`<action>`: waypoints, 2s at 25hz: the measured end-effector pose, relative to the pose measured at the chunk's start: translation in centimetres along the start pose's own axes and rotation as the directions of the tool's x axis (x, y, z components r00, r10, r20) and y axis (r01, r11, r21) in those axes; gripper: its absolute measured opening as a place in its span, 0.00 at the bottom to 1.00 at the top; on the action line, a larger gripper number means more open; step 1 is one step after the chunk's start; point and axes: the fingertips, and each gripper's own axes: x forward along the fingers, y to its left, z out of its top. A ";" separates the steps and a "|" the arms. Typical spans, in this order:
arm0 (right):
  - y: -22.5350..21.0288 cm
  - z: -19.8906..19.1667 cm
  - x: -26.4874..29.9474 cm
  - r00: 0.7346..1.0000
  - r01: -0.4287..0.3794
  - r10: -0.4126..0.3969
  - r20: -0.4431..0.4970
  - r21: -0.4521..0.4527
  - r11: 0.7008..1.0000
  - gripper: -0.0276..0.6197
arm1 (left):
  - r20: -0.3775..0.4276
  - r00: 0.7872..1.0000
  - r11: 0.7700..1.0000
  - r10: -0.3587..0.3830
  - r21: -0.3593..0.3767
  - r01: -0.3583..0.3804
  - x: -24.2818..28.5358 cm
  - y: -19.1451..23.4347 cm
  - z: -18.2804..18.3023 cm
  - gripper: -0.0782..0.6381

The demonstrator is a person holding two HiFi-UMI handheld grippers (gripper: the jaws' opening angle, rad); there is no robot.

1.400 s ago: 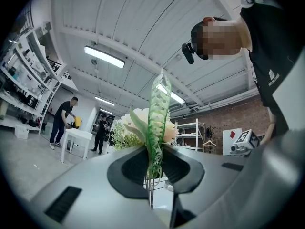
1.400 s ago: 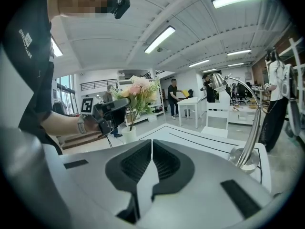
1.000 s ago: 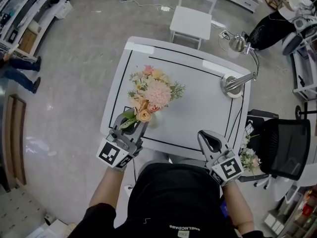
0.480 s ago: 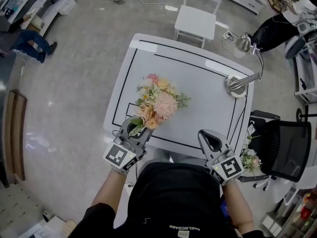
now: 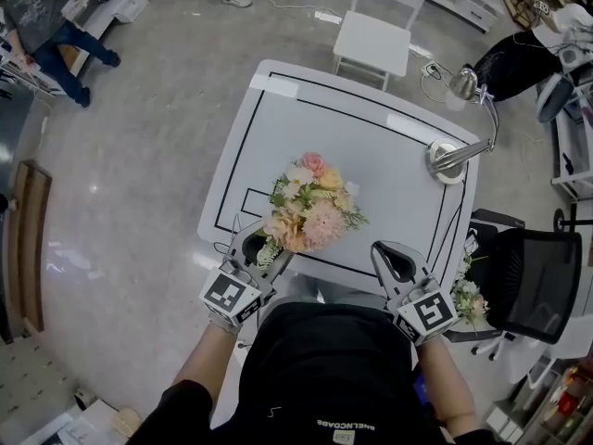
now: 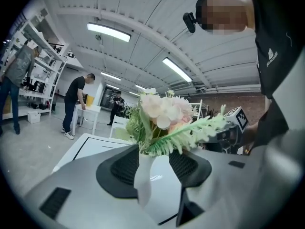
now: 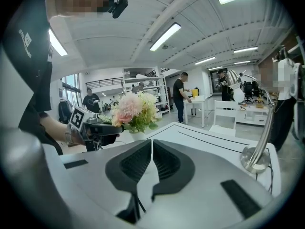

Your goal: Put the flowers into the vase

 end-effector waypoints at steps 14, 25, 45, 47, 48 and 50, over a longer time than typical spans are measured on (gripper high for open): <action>1.5 -0.3 0.3 1.000 -0.013 0.013 -0.003 0.003 1.000 0.06 | -0.051 0.999 0.999 0.009 -0.049 -0.012 -3.4 -1.5 -3.1 0.44; 3.0 -0.2 1.3 0.999 -0.032 0.032 -0.003 -0.001 0.999 0.06 | -0.018 1.000 0.999 0.012 -0.035 -0.013 -5.5 -1.5 -2.1 0.44; 0.0 8.6 -3.1 0.977 0.015 0.003 0.212 -0.084 0.996 0.06 | 0.235 0.970 0.995 -0.069 0.083 0.051 -2.3 -7.3 13.9 0.42; -0.4 9.0 -4.1 0.972 0.030 -0.010 0.234 -0.082 0.996 0.06 | 0.227 0.969 0.992 -0.100 0.099 0.079 -1.0 -8.4 14.6 0.40; -0.6 9.1 -4.6 0.970 0.037 -0.016 0.244 -0.081 0.996 0.06 | 0.232 0.966 0.990 -0.115 0.110 0.092 -0.3 -8.9 14.9 0.39; -1.2 9.3 -5.8 0.967 0.056 -0.034 0.254 -0.077 0.995 0.06 | 0.241 0.959 0.985 -0.147 0.125 0.120 1.1 -10.1 15.5 0.38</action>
